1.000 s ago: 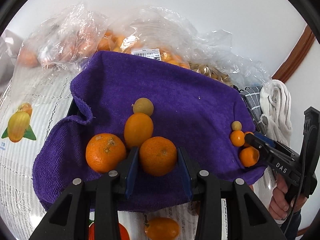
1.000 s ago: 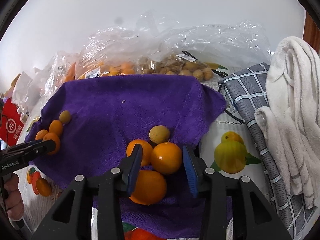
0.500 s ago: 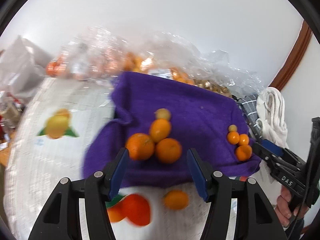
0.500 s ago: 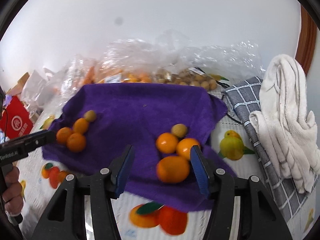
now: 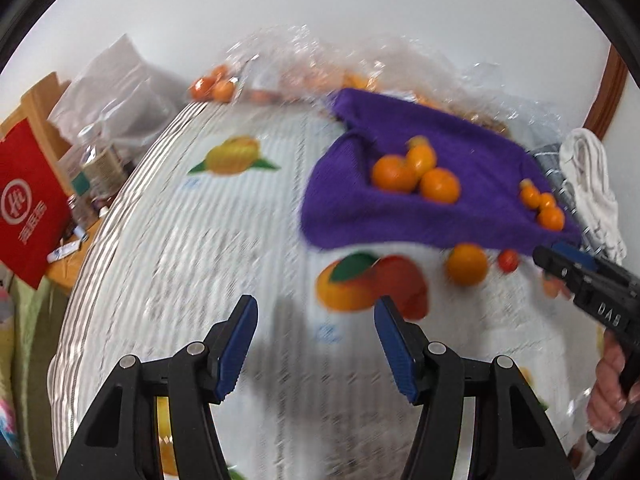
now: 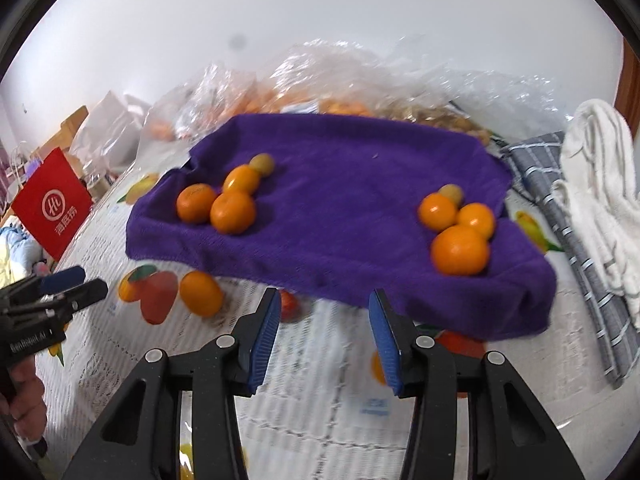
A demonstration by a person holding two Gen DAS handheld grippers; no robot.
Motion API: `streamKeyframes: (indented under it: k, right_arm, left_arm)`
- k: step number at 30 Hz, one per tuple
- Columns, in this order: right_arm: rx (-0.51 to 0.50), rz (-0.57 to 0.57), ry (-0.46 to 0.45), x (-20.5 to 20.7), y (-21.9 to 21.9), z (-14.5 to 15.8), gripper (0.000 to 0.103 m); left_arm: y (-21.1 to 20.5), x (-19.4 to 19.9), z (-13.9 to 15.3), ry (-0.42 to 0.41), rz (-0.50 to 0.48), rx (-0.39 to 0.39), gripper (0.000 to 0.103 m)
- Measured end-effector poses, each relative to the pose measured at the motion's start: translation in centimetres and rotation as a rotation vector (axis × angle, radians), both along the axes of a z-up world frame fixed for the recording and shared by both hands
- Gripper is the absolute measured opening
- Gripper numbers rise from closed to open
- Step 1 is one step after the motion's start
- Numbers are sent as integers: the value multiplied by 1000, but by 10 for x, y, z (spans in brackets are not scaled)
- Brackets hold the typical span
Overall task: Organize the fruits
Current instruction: 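Withdraw both open tools from the towel toward the loose fruit, then grasp the red cherry tomato with the right tool while the left tool grasps an orange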
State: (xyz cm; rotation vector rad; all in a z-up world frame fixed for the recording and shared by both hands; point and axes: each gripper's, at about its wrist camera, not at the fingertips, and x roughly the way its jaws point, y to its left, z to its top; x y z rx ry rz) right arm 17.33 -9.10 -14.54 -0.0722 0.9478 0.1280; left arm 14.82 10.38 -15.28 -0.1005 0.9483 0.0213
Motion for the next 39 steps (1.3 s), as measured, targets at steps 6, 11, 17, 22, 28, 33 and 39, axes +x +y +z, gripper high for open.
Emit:
streamKeyframes:
  k: [6, 11, 17, 22, 28, 33, 39]
  right_arm:
    - [7, 8, 19, 9, 17, -16, 45]
    - [-18, 11, 37, 16, 26, -28, 45]
    - [-36, 2, 32, 20, 27, -34, 35]
    - [-25, 1, 30, 19, 22, -30, 24]
    - [-8, -25, -6, 5, 4, -14, 24]
    - [-10, -47, -33, -15, -18, 1, 24]
    - [-1, -67, -53, -28, -41, 12, 24]
  left_arm:
    - [17, -13, -15, 11, 37, -9, 59]
    - [19, -17, -18, -12, 42, -5, 59]
    - [16, -21, -22, -44, 45, 17, 58]
    - [15, -23, -23, -57, 41, 30, 58]
    - [18, -26, -23, -61, 40, 6, 61]
    - [16, -29, -23, -56, 74, 10, 72]
    - [-6, -31, -21, -23, 18, 41, 77]
